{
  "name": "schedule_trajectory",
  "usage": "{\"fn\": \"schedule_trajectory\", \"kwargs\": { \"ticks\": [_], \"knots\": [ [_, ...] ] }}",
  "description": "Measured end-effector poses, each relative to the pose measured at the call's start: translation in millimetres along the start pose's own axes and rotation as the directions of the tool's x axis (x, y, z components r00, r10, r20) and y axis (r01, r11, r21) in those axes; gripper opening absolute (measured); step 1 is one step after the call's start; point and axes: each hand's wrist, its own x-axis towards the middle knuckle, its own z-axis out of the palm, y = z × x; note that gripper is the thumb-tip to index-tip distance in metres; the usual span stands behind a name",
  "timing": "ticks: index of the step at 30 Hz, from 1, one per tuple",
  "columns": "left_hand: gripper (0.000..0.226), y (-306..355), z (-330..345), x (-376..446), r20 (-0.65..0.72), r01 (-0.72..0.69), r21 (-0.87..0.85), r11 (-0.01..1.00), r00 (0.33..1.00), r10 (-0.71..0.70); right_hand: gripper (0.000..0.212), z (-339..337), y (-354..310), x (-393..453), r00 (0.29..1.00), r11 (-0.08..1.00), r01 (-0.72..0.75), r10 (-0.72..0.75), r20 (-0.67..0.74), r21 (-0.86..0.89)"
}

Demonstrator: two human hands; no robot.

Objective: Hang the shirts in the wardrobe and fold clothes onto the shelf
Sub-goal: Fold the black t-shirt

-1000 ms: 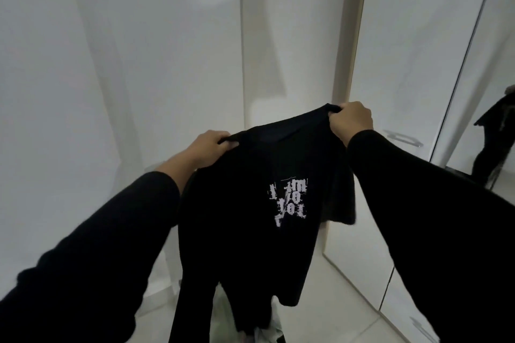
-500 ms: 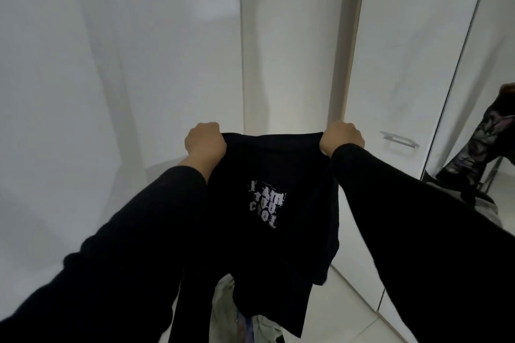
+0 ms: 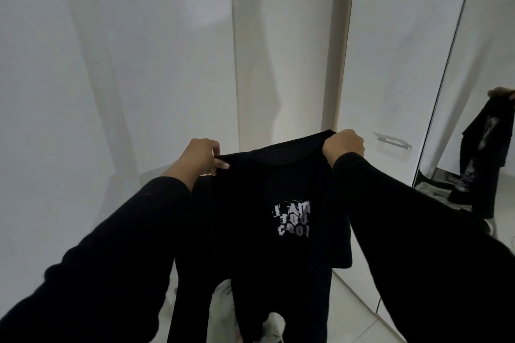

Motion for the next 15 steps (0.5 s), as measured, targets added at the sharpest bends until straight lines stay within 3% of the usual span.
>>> {"fn": "schedule_trajectory", "kwargs": {
  "ticks": [4,7,10,12,15],
  "knots": [
    [0.007,0,8,3,-0.216,0.02,-0.194,0.981,0.974,-0.062,0.034,4,-3,-4,0.999,0.993,0.05,-0.05,-0.001,0.105],
    [0.017,16,12,-1,-0.359,0.081,-0.383,0.92,0.905,-0.229,0.033,8,-7,-10,0.996,0.968,0.09,-0.093,0.004,0.235],
    [0.022,43,12,-7,-0.335,0.112,-0.722,0.683,0.807,-0.487,0.033,7,-13,-13,0.992,0.944,0.116,-0.124,0.005,0.309],
    [0.023,56,10,-5,-0.277,0.074,-0.852,0.518,0.775,-0.567,0.035,7,-13,-13,0.991,0.926,0.118,-0.131,0.014,0.358],
    [0.023,72,9,-2,-0.313,-0.026,-0.897,0.442,0.743,-0.591,0.035,7,-9,-13,0.994,0.896,0.091,-0.111,0.019,0.434]
  ]
}}
